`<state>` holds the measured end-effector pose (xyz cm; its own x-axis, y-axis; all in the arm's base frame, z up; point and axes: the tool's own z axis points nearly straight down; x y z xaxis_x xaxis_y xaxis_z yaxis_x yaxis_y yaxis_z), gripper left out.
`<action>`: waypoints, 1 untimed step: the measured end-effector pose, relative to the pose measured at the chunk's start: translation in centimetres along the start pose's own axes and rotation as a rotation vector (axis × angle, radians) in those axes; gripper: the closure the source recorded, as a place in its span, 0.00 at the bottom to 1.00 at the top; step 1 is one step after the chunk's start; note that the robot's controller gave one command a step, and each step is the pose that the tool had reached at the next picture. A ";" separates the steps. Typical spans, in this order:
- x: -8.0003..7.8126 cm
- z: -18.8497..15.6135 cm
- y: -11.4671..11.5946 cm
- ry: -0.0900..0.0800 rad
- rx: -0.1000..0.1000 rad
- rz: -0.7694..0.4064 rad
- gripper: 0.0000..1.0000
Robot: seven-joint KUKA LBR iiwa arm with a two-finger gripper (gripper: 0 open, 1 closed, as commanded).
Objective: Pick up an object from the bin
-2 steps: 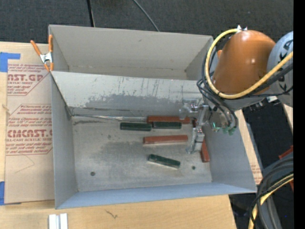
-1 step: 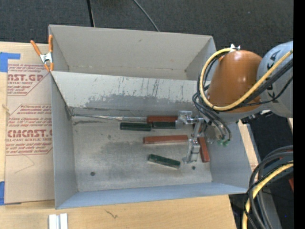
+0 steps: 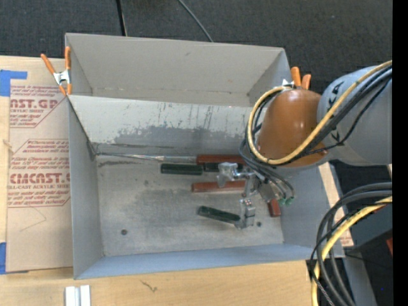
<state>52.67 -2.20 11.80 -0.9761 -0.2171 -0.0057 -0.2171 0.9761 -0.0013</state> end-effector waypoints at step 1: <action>-0.7 3.2 -0.9 0.006 -0.003 -0.095 0.00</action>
Offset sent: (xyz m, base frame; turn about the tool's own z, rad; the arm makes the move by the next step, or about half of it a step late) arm -0.0465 0.0160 -0.0480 0.0818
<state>53.54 -2.88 8.59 -0.9513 -0.3083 0.0000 -0.3083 0.9513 0.0015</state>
